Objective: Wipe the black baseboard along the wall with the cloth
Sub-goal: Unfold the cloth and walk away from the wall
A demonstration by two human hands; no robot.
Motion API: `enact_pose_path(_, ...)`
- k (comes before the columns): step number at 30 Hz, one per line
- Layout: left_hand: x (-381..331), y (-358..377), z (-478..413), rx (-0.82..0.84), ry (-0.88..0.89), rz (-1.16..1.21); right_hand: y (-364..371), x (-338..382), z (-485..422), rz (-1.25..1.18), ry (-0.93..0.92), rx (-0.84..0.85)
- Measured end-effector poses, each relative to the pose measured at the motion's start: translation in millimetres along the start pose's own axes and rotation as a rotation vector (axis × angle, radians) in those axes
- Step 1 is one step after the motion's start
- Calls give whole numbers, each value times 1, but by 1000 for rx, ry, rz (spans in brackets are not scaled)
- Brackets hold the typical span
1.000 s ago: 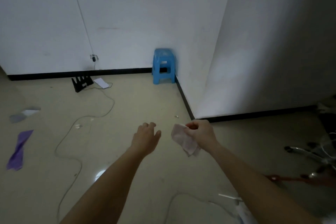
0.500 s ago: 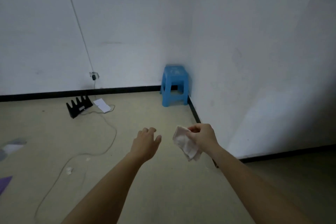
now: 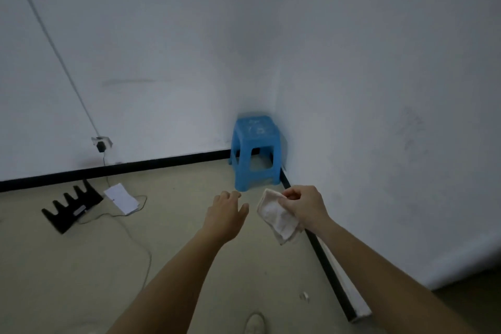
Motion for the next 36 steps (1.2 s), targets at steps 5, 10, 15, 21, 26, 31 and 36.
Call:
enact_pose_path(5, 21, -5, -136, 51, -22, 18, -7, 35, -139, 8, 31, -20)
enact_pose_path(10, 50, -22, -259, 59, -33, 45, -11, 81, -254, 42, 29, -28)
enact_pose_path(15, 85, -21, -392, 99, -29, 69, -2, 109, -381, 79, 46, -37)
enact_pose_path(21, 137, -4, -553, 222, 28, 43, 21, 117, -537, 53, 166, -105)
enact_pose_path(26, 170, 2, -672, 331, 27, 27, 33, 126, -641, 57, 298, -123)
enact_pose_path(31, 182, 34, -754, 424, 45, 8, 29, 124, -724, 63, 378, -142)
enact_pose_path(36, 189, 70, -818, 483, 9, 33, 32, 103, -801, 81, 447, -128)
Point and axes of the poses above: each hand's wrist, its own z-axis away from the middle knuckle, its own y-axis out of the palm, x = y × z, the point moved 10 cm from there along -z, towards the middle knuckle, and after that the axes turned 9 degrees about y, right-handed, at the moved point
